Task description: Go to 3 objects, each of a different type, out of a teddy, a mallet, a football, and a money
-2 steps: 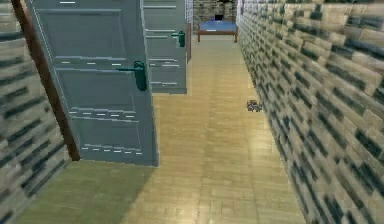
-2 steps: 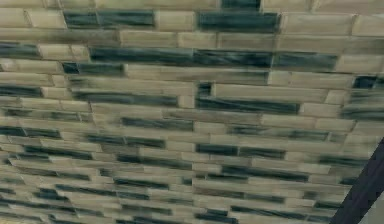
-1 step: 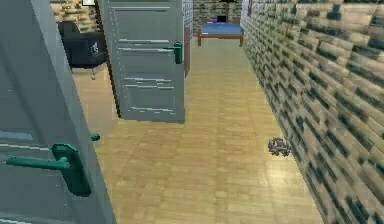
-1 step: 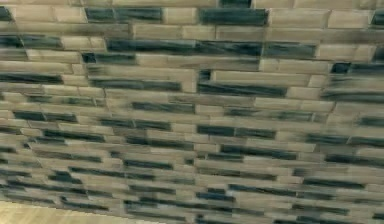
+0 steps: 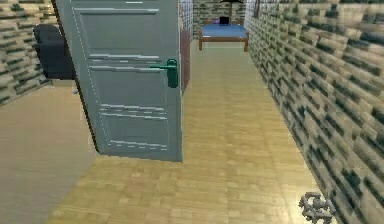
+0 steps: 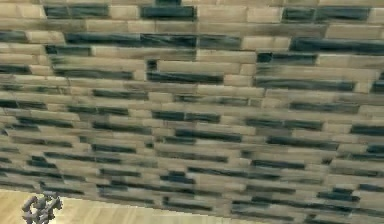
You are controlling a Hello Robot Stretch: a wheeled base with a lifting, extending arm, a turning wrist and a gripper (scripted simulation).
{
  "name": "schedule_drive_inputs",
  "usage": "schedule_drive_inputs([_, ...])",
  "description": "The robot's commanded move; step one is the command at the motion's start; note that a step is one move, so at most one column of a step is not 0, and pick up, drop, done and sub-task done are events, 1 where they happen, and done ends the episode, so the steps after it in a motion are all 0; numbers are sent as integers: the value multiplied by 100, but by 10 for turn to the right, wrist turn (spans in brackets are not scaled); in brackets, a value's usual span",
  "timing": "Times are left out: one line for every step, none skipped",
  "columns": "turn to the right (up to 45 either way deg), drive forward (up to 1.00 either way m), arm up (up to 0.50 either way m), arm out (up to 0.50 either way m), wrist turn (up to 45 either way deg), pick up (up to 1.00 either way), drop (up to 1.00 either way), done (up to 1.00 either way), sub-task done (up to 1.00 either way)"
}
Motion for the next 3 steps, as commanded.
schedule_drive_inputs([150,0,0,0,0,0,0,0,0])
schedule_drive_inputs([0,40,0,0,0,0,0,0,0])
schedule_drive_inputs([-450,0,0,0,0,0,0,0,0])
